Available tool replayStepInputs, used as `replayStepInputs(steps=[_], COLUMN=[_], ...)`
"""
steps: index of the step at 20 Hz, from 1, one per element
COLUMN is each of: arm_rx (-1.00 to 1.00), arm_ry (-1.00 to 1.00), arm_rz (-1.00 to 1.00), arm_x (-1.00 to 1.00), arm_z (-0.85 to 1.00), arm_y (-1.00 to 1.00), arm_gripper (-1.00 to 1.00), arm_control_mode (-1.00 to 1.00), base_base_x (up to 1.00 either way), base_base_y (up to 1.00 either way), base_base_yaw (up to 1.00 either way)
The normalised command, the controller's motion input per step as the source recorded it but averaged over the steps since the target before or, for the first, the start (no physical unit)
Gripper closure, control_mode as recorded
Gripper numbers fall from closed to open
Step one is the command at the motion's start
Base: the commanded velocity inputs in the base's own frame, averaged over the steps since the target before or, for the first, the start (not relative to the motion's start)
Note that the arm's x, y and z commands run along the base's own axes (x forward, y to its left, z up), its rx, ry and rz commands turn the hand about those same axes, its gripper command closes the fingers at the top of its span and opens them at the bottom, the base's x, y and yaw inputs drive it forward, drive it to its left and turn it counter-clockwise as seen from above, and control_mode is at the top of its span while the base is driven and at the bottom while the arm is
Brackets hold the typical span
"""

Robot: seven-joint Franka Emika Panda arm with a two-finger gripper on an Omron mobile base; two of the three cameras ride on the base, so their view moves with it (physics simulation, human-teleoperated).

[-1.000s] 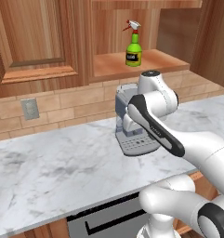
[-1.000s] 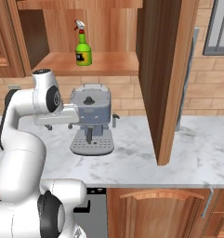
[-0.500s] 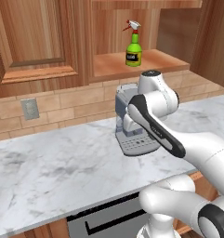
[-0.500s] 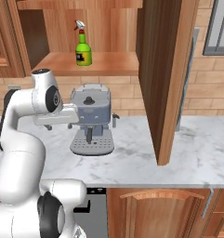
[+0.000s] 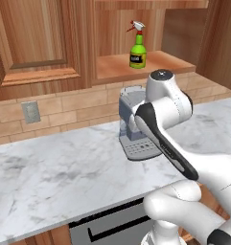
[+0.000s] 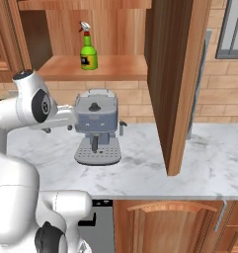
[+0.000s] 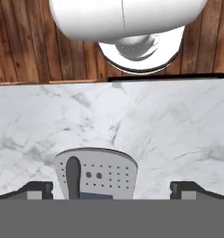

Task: Locate and retrieve the spray and soap dispenser from the cabinet. Place them next to the sink.

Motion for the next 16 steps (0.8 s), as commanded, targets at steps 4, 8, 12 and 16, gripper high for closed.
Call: replayStepInputs(steps=[4, 8, 12, 16], arm_rx=[-0.04, 0.01, 0.10, 0.14], arm_ry=[-0.21, -0.23, -0.16, -0.17], arm_rz=[-0.02, -0.10, -0.09, -0.08], arm_x=[-0.05, 0.00, 0.00, -0.01], arm_z=[0.42, 0.51, 0.57, 0.47], arm_y=[0.01, 0.00, -0.06, -0.13], arm_gripper=[-1.00, -1.00, -1.00, -1.00], arm_control_mode=[-1.00, -1.00, -1.00, -1.00], base_base_x=[0.00, 0.00, 0.00, 0.00], base_base_y=[0.00, 0.00, 0.00, 0.00], base_base_yaw=[0.00, 0.00, 0.00, 0.00])
